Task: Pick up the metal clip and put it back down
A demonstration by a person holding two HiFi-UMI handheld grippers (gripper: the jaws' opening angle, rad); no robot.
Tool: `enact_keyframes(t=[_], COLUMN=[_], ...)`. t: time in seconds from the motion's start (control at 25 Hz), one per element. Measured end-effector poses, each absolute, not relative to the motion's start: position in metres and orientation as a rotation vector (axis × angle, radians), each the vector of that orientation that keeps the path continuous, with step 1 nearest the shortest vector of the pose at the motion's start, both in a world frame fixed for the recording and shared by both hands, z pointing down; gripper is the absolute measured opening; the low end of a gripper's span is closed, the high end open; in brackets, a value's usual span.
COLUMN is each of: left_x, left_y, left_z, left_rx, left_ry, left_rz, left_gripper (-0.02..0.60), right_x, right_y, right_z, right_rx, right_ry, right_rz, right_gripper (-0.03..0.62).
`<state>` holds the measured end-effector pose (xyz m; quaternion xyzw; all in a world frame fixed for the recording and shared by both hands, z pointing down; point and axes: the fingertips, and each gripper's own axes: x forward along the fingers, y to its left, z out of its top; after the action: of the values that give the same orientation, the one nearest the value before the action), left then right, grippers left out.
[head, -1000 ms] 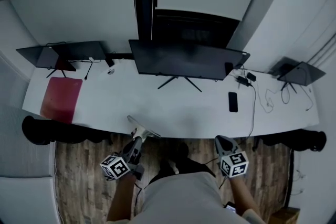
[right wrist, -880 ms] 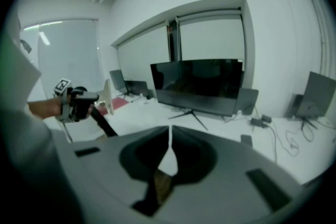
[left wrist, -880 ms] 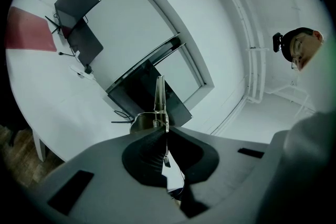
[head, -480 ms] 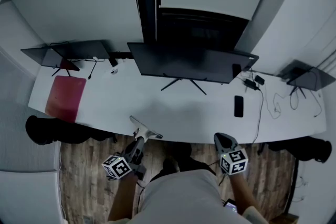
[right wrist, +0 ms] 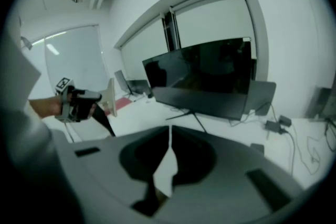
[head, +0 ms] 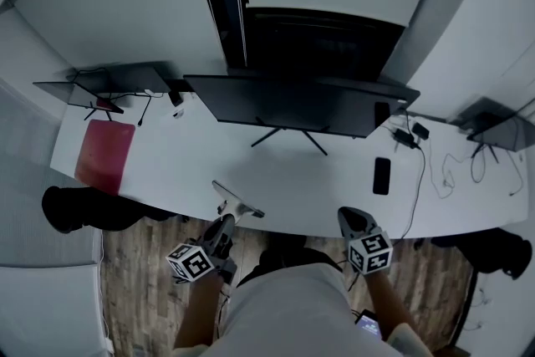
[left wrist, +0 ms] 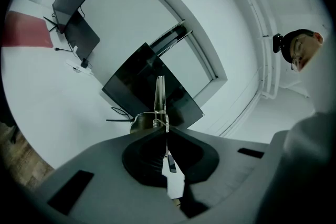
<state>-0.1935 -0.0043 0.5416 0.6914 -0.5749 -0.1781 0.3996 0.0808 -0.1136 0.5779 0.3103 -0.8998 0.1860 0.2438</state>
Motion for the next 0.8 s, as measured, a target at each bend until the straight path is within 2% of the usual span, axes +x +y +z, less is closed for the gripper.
enact_keyframes(t=[0.8], left_x=[-0.13], left_y=[-0.09], left_z=[0.589], left_rx=[1.714], left_ry=[-1.391], left_rz=[-0.268], left_gripper=[0.032], right_x=[0.097], right_y=[-0.181], right_z=[0.618], right_rx=[0.677], right_ry=[-2.46], right_rz=[0.541], right_gripper=[0.035])
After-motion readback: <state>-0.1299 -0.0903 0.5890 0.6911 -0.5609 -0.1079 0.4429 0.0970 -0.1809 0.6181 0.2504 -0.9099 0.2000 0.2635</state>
